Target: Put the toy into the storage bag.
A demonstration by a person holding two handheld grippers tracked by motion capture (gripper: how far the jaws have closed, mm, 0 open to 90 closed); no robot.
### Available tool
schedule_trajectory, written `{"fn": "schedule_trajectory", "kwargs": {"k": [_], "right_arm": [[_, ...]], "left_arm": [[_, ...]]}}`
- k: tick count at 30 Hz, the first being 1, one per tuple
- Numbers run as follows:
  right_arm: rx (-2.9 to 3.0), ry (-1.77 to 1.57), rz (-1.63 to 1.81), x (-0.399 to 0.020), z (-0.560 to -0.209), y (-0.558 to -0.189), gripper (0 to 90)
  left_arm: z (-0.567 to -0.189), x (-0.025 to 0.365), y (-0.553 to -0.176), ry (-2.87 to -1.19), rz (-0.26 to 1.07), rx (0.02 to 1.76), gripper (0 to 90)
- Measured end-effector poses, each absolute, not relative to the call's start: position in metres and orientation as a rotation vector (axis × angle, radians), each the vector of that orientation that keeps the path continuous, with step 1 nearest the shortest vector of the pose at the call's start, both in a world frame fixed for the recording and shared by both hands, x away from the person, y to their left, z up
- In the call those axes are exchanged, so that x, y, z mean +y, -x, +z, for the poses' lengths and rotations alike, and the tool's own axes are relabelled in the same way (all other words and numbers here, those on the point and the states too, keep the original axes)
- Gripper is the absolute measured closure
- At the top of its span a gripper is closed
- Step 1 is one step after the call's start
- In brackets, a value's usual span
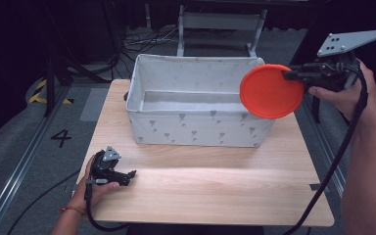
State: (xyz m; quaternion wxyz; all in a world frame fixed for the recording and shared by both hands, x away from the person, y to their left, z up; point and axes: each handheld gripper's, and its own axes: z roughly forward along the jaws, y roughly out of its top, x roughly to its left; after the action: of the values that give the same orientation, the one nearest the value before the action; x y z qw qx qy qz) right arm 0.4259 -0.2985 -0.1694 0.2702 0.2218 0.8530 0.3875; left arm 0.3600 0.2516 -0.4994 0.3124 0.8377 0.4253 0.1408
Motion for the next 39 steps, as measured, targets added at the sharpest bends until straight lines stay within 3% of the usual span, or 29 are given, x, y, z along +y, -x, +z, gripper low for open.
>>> {"fn": "schedule_trajectory", "kwargs": {"k": [19, 39], "right_arm": [[2.296, -0.623, 1.028, -0.286, -0.191, -0.483, 81.9], [2.500, -0.534, 0.919, -0.269, -0.260, -0.515, 81.9]], "left_arm": [[-0.499, 0.252, -0.361, -2.214, 0.378, 1.112, 0.4], [-0.499, 0.252, -0.361, -2.218, 0.382, 1.108, 0.3]]}}
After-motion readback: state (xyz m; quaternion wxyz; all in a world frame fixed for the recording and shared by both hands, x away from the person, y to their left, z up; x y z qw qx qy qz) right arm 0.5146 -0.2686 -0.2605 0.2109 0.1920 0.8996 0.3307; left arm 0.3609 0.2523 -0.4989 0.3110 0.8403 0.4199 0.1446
